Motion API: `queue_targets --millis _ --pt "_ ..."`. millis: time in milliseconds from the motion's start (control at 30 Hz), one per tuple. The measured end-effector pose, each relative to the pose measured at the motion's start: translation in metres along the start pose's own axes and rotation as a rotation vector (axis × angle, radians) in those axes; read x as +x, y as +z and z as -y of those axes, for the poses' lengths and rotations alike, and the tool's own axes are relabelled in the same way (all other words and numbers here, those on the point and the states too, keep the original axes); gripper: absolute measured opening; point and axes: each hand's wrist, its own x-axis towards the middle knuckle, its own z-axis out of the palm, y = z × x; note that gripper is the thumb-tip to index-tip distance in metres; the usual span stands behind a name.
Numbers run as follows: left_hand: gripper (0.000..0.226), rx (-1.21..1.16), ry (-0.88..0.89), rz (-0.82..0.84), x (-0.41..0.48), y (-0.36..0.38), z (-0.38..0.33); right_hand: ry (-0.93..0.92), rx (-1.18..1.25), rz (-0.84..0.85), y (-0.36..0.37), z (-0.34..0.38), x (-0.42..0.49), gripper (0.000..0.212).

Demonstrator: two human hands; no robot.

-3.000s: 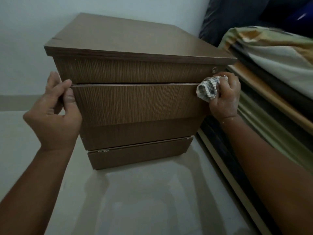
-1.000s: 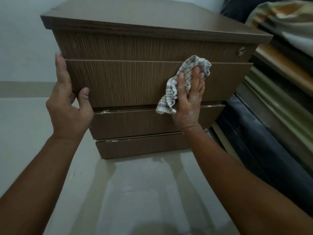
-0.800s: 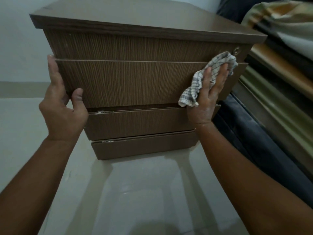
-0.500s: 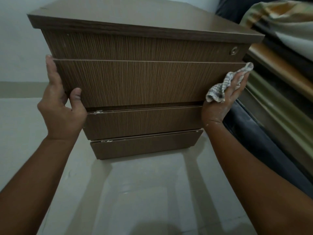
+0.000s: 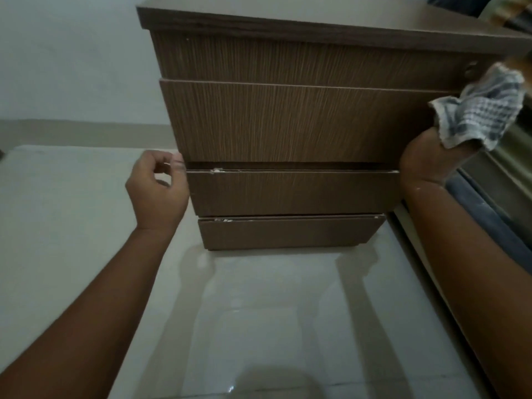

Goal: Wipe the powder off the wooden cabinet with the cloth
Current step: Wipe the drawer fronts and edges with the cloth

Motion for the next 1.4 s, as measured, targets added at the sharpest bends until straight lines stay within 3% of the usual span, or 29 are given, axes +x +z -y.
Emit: queue_targets --millis 67,133,233,300,367,433,533,800,967,1100,1200,1400 --pt "0.016 0.084 0.074 0.104 -0.010 -0.002 0.006 -0.188 -0.042 0.096 0.009 0.021 -0.027 0.082" --pt "0.017 0.126 0.105 0.175 -0.016 -0.003 0.006 -0.433 -0.034 0.161 0.017 0.037 -0.061 0.062" --pt "0.019 0.154 0.072 0.222 -0.019 -0.004 0.000 -0.337 0.026 0.645 0.027 0.047 -0.117 0.054" --pt "0.018 0.158 0.035 0.250 -0.020 -0.005 -0.002 -0.240 0.150 0.804 0.031 0.055 -0.147 0.065" --pt "0.016 0.146 0.030 0.255 -0.021 -0.006 -0.003 -0.291 0.360 0.765 0.037 0.065 -0.165 0.059" --pt "0.015 0.119 0.044 0.248 -0.023 -0.008 -0.003 -0.468 0.424 0.724 0.040 0.078 -0.173 0.047" --pt "0.016 0.111 0.052 0.256 -0.026 -0.010 -0.004 -0.546 0.456 0.706 0.047 0.077 -0.182 0.056" --pt "0.016 0.036 0.102 0.255 -0.031 -0.019 -0.003 -0.781 0.224 0.788 0.069 0.072 -0.197 0.065" --pt "0.047 -0.018 0.132 0.362 -0.041 -0.022 -0.004 -0.934 -0.074 0.854 0.074 0.081 -0.219 0.066" --pt "0.067 -0.003 0.073 0.345 -0.042 -0.021 -0.003 -0.906 -0.258 0.792 0.082 0.089 -0.228 0.052" --pt "0.064 0.014 0.018 0.307 -0.044 -0.017 -0.002 -0.913 -0.314 0.749 0.091 0.092 -0.230 0.045" --pt "0.061 0.041 0.181 0.320 -0.045 -0.015 0.009 -0.993 -0.301 0.604 0.085 0.072 -0.223 0.033"
